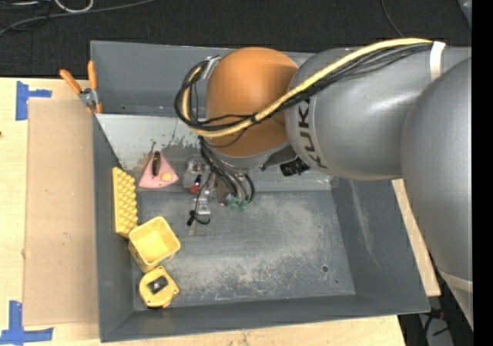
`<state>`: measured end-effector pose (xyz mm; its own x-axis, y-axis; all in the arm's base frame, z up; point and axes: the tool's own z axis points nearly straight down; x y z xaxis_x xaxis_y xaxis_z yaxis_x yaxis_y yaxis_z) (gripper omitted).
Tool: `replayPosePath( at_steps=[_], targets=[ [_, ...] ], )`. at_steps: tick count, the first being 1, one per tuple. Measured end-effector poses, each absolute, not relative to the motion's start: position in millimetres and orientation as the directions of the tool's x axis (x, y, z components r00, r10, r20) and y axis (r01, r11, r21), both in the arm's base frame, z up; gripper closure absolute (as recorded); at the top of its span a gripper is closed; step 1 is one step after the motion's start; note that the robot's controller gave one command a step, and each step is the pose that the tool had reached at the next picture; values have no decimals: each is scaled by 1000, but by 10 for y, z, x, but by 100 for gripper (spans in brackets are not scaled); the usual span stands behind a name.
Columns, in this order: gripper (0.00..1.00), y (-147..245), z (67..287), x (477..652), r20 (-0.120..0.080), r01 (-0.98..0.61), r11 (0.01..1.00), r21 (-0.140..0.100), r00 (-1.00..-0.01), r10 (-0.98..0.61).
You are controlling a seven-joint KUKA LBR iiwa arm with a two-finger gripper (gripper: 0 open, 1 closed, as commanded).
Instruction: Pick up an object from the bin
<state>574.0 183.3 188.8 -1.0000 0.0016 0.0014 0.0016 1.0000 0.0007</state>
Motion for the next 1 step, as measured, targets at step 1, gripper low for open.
replayPosePath(
  at_steps=[1],
  targets=[
    [0, 2130, 1293, 5526, 2, -121, 993, 0, -993, -121]
  ],
)
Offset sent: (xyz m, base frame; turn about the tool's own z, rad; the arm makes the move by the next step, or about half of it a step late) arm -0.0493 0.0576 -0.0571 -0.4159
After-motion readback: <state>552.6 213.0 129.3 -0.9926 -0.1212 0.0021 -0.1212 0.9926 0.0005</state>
